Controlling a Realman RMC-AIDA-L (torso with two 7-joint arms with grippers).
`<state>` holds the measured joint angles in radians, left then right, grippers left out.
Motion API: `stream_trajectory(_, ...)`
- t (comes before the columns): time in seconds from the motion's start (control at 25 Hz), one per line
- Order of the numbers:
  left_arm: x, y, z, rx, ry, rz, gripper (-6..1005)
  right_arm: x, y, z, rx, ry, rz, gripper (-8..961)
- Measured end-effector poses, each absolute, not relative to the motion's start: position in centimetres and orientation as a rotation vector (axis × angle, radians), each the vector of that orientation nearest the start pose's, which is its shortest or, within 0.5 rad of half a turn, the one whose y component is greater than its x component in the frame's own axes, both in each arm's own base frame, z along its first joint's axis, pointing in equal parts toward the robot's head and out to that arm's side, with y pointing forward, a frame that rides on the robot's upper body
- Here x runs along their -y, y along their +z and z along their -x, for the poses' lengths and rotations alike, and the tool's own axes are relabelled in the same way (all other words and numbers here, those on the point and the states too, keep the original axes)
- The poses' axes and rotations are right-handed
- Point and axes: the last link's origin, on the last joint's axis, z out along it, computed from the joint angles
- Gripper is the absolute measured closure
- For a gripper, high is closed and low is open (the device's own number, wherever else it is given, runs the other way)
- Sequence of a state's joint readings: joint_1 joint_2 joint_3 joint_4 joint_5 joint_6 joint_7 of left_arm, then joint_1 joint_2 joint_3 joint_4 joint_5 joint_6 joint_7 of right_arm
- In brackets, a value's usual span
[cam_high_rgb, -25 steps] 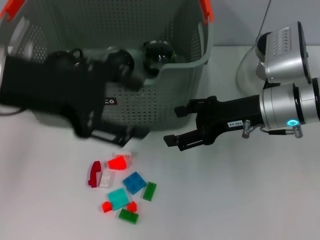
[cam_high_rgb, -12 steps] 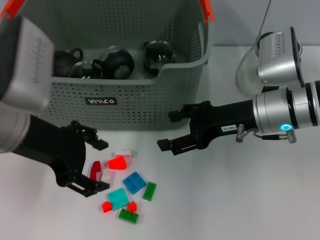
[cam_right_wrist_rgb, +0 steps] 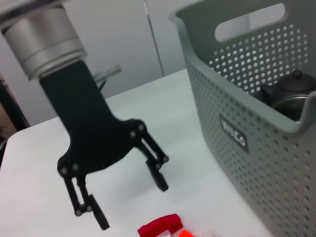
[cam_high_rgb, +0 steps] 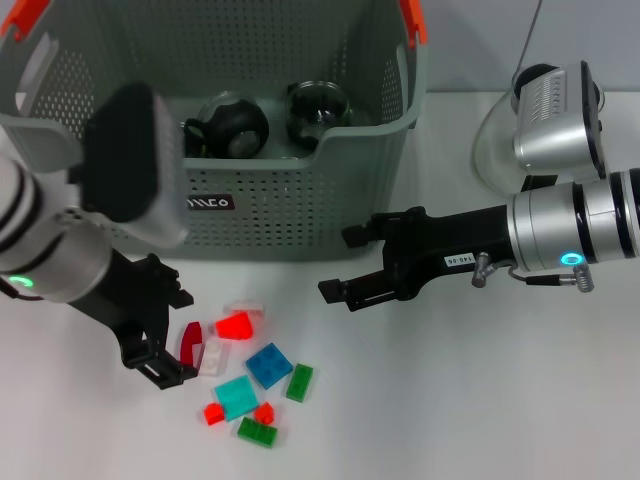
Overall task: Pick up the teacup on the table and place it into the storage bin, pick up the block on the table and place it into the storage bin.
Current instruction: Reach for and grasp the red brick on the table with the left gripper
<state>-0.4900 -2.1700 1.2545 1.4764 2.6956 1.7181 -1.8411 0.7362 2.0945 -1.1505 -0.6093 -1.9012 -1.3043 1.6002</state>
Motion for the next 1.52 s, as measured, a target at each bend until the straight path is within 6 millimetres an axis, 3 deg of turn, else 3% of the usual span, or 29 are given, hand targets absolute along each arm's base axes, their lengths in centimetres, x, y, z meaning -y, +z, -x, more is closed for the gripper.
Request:
stream_trajectory(0.16, -32.4, 0.5, 19.8, 0.150, 0.794, 2.850, 153, -36.7, -7.0, -18.2, -0.561, 0.431, 2.965, 8)
stream_trajectory(0.68, -33.2, -1.4, 19.0, 0.150, 0.855, 2.868, 152, -36.6, -7.4, -18.5, -0.593, 0.430, 2.962, 8)
stream_trajectory(1.52, -33.6, -3.6, 20.1, 0.029, 1.016, 2.844, 153, -36.6, -7.4, -18.7, -0.598, 0.427, 2.953, 7)
